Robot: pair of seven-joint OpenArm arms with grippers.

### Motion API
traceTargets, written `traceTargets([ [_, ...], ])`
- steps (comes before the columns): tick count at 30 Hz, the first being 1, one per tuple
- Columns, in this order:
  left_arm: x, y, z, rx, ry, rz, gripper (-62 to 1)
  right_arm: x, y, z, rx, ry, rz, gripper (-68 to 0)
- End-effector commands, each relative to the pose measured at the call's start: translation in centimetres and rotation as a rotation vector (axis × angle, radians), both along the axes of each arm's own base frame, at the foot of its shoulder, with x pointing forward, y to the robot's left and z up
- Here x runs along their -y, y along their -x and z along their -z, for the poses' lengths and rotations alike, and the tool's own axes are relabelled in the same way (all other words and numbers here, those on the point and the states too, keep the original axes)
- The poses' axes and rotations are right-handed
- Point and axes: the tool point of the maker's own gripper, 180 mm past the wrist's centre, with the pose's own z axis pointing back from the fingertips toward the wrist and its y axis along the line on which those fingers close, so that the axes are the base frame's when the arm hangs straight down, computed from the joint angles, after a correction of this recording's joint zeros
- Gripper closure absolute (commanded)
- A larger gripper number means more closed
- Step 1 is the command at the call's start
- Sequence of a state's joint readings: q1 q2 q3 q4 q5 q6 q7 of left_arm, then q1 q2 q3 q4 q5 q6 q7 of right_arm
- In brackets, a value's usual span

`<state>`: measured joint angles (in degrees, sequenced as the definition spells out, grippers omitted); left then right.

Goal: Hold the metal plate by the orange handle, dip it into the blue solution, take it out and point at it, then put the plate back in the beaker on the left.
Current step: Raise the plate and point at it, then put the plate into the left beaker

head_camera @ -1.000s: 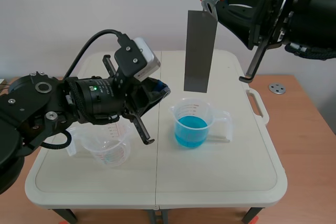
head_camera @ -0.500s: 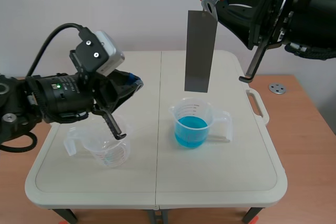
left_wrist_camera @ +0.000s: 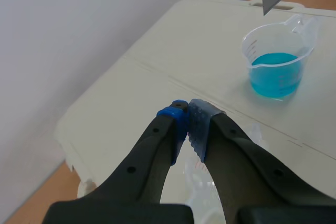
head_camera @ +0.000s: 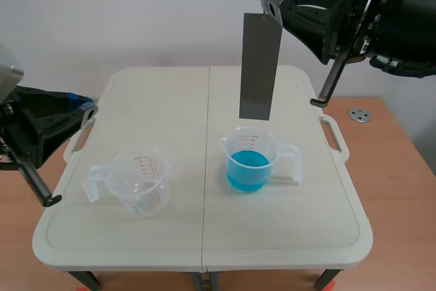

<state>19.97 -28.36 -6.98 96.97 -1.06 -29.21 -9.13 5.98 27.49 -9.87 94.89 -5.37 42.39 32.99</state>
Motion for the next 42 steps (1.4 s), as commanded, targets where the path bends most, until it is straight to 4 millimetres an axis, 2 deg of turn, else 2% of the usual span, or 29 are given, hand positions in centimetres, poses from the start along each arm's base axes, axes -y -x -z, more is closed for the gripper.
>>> traceTargets([
  [1, -0.5, 0.4, -1.1, 0.026, 0.03, -0.007, -3.1, 0.1, 0.2, -1.4, 0.035, -0.013, -0.016, -1.3],
  [6, -3.9, 1.9, -2.4, 0.048, 0.094, -0.106, -3.1, 0.1, 0.3, -1.4, 0.035, -0.016, -0.017, -1.3],
  [14, -9.1, 3.7, -2.8, 0.043, 0.12, -0.285, -3.1, 0.1, 0.3, -1.8, 0.034, -0.038, -0.023, -1.3],
  [20, -11.6, 5.1, -2.6, 0.055, 0.092, -0.39, -3.1, -0.6, 0.5, -1.9, 0.037, -0.038, -0.045, -1.3],
  [26, -12.8, 6.6, -2.1, 0.068, 0.062, -0.453, -3.1, -2.0, 0.7, -2.3, 0.05, -0.034, -0.093, -1.3],
  [32, -13.1, 8.0, -1.1, 0.027, 0.042, -0.469, -3.1, -3.5, 0.9, -2.5, 0.062, -0.023, -0.132, -1.3],
  [42, -13.3, 9.5, 0.1, -0.027, 0.033, -0.49, -3.1, -7.4, 1.5, -3.1, 0.084, -0.015, -0.206, -1.3],
])
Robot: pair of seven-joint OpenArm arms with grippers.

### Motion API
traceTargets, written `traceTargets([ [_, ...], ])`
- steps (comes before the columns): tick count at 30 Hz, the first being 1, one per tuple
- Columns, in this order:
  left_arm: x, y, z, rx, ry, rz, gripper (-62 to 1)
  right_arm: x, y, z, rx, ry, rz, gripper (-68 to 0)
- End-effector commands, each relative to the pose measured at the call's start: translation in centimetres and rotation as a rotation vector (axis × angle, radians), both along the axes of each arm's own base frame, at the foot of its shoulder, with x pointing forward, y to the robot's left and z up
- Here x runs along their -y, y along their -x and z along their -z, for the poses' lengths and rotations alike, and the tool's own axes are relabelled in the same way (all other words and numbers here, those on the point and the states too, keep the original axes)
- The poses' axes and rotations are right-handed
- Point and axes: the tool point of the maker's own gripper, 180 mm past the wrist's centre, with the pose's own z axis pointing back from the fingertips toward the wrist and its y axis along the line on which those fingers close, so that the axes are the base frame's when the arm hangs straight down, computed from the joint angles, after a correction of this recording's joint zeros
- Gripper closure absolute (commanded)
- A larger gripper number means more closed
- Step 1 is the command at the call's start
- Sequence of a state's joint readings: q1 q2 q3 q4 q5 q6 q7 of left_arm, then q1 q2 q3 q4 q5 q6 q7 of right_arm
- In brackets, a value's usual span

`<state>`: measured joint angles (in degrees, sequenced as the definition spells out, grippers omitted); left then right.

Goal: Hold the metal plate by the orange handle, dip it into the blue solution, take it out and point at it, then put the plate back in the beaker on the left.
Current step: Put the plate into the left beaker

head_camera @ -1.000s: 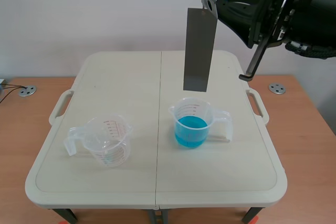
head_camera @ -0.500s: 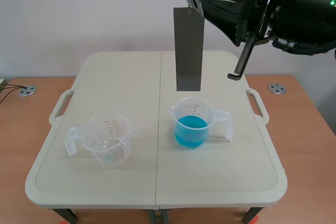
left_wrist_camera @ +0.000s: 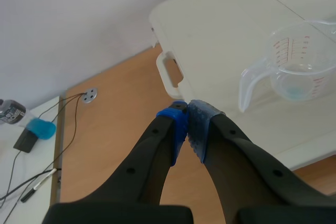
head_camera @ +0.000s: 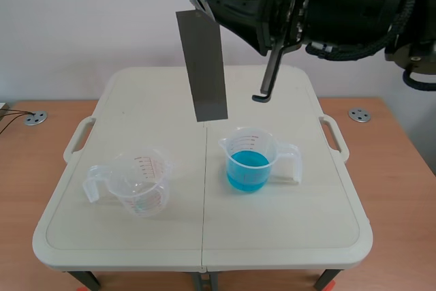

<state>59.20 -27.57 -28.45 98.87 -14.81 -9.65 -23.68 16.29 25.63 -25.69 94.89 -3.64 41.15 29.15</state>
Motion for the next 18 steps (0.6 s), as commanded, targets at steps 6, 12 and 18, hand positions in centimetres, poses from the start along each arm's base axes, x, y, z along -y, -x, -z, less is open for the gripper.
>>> traceTargets([
  [6, 0.0, -0.1, -0.5, 0.024, 0.005, -0.007, -3.1, -2.8, 0.7, -2.2, 0.05, -0.04, -0.055, -1.3],
  [12, 0.1, 0.0, -0.4, 0.019, -0.007, 0.0, -3.1, -5.0, 1.5, -2.4, 0.054, -0.035, -0.105, -1.3],
  [18, 0.1, 0.0, -0.3, 0.016, -0.008, -0.002, -3.1, -6.6, 2.3, -2.5, 0.057, -0.037, -0.139, -1.3],
])
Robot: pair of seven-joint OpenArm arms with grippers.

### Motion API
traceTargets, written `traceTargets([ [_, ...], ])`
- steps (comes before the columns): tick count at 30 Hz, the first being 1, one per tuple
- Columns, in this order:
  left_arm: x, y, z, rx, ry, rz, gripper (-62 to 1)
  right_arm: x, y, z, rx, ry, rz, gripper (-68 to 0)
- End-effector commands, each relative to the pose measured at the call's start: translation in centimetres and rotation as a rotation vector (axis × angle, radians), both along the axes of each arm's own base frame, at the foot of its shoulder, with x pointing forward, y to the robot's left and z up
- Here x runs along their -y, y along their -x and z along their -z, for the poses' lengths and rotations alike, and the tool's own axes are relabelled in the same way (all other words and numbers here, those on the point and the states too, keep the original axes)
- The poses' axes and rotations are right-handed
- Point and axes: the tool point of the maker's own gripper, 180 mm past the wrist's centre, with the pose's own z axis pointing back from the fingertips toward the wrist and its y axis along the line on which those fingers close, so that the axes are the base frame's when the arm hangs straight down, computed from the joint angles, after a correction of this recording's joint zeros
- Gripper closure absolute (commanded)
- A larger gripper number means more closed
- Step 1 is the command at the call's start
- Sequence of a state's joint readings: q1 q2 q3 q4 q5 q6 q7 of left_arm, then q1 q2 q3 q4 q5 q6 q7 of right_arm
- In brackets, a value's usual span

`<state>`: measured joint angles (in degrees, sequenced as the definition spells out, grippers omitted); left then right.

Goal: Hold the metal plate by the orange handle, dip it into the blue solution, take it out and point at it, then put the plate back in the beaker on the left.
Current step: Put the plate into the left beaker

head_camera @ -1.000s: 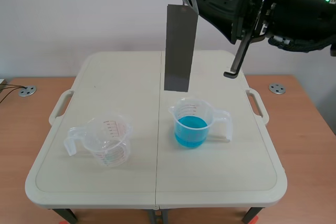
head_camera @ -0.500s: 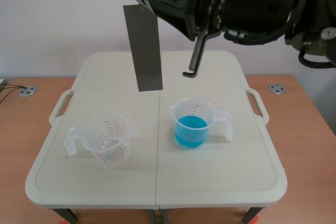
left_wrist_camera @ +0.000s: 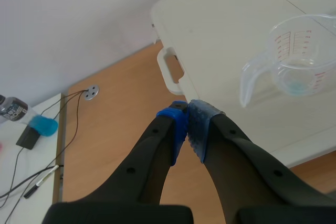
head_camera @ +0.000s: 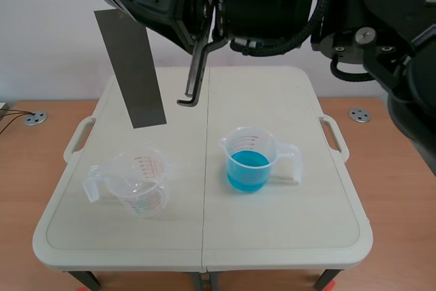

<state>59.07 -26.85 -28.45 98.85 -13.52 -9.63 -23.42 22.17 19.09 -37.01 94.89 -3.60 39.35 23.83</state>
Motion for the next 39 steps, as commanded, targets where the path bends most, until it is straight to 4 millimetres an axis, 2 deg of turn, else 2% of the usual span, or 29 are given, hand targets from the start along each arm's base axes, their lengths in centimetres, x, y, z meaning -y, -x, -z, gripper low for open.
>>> traceTargets([
  [1, 0.1, -0.2, -0.6, 0.023, 0.007, 0.0, -3.1, -0.5, 0.4, -1.7, 0.036, -0.039, -0.02, -1.3],
  [12, 0.0, -0.2, -0.5, 0.019, 0.006, -0.001, -3.1, -2.2, 1.6, -1.0, 0.024, -0.037, -0.054, -1.3],
  [16, 0.0, -0.1, -0.3, 0.011, 0.004, -0.004, -3.1, -2.3, 1.1, -1.0, 0.023, -0.053, -0.03, -1.3],
  [39, 0.0, -0.1, -0.3, 0.006, 0.003, -0.005, -3.1, -4.1, -1.4, 2.6, -0.101, -0.035, -0.026, -1.3],
])
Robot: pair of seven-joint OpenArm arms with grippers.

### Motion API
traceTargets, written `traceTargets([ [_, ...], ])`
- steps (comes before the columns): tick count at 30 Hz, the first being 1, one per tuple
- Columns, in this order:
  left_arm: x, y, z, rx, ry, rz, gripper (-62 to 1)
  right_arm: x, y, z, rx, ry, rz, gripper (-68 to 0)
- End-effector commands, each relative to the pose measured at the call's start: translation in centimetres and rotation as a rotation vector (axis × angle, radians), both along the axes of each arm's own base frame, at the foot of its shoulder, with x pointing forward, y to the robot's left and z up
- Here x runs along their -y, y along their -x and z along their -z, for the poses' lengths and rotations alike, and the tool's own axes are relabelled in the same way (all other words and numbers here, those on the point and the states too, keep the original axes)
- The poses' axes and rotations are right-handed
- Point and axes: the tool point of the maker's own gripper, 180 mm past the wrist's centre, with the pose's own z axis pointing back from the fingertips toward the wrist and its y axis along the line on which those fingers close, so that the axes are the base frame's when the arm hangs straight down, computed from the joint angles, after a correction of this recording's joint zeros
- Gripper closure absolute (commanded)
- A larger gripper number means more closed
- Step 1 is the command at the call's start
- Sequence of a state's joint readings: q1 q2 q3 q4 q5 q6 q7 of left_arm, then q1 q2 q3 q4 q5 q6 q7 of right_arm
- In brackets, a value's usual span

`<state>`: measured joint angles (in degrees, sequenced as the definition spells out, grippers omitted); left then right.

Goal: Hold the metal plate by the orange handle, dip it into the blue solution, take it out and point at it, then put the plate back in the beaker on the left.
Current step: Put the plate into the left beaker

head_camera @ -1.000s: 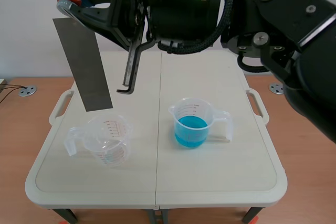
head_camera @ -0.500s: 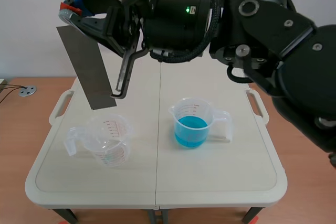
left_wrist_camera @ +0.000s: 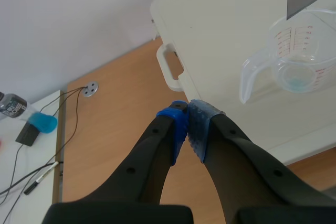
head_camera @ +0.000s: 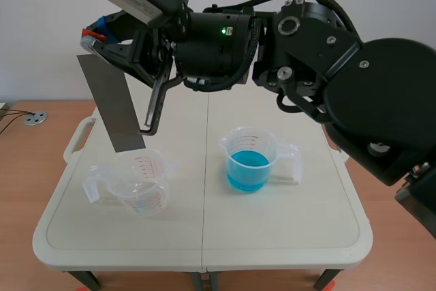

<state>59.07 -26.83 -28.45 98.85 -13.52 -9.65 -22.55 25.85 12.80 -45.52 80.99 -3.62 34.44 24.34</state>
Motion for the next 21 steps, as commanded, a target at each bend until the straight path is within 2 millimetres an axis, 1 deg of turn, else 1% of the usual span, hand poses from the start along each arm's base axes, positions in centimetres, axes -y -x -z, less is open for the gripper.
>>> traceTargets([
  [1, 0.1, -0.2, -0.5, 0.02, 0.006, 0.0, -3.1, -0.4, 0.0, -1.7, 0.025, -0.049, -0.016, -1.3],
  [10, 0.1, -0.2, -0.5, 0.02, 0.006, 0.0, -3.1, -0.7, 0.0, -0.3, -0.011, -0.028, -0.022, -1.3],
  [21, 0.1, -0.2, -0.5, 0.02, 0.006, 0.0, -3.1, -0.8, -0.7, 1.3, -0.057, -0.011, -0.004, -1.3],
])
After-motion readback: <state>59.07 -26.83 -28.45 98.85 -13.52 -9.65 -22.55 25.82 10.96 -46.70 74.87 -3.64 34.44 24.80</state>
